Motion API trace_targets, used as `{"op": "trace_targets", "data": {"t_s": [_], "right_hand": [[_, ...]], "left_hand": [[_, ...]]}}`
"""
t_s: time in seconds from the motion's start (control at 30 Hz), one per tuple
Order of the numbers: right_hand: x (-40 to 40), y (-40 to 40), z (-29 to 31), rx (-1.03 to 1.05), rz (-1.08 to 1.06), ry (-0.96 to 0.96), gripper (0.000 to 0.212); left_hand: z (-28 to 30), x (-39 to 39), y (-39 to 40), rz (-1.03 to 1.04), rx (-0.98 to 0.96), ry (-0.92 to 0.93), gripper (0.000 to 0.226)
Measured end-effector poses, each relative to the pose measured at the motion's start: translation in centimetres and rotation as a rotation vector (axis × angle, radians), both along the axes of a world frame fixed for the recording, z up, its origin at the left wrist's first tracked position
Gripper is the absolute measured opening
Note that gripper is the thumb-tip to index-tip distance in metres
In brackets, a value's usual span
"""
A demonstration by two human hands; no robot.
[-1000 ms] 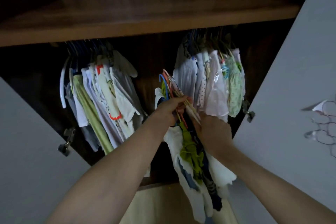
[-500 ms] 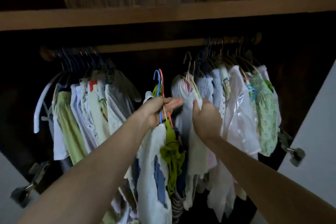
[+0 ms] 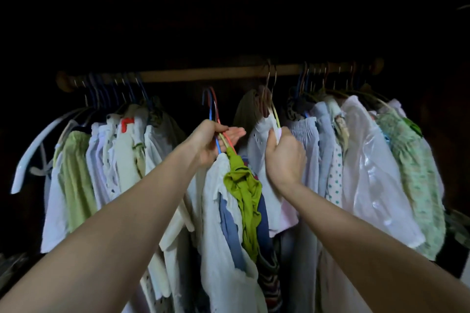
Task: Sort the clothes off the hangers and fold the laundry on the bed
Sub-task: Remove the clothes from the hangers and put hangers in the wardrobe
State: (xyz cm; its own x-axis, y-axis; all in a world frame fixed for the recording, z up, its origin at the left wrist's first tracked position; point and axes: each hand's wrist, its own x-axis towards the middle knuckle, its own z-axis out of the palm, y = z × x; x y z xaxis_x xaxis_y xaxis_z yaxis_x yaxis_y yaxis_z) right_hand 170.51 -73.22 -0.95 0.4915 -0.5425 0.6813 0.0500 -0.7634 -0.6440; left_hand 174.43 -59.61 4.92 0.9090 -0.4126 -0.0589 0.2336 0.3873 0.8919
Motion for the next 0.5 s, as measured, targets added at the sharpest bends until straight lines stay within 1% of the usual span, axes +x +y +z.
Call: {"op": "trace_targets", "data": {"t_s": [0.17,0.33,0.43,0.5], "right_hand": [[1.2,-0.1,-0.1,-0.027,0.057,-0.051,0.028],[1.6,0.5,-0.2,-0.057,0.082,-0.132,0.029],[2.3,0.6,1.0,-0.044,0.119,-0.125,0.034],[2.9,0.5,2.0,-0.006,0.136,-0.087,0.033]], "left_hand": [[-1.7,-1.2,-0.2,0.036,-0.001,-0.083,0.029],[-3.5,-1.7,0.4,0.074,0.083,-0.183,0.03],[-3.7,-1.3,1.0,0.118,0.119,-0.24,0.029],[-3.7,-0.9,1.5,0.138,0.127,-0.256,0.028]]}}
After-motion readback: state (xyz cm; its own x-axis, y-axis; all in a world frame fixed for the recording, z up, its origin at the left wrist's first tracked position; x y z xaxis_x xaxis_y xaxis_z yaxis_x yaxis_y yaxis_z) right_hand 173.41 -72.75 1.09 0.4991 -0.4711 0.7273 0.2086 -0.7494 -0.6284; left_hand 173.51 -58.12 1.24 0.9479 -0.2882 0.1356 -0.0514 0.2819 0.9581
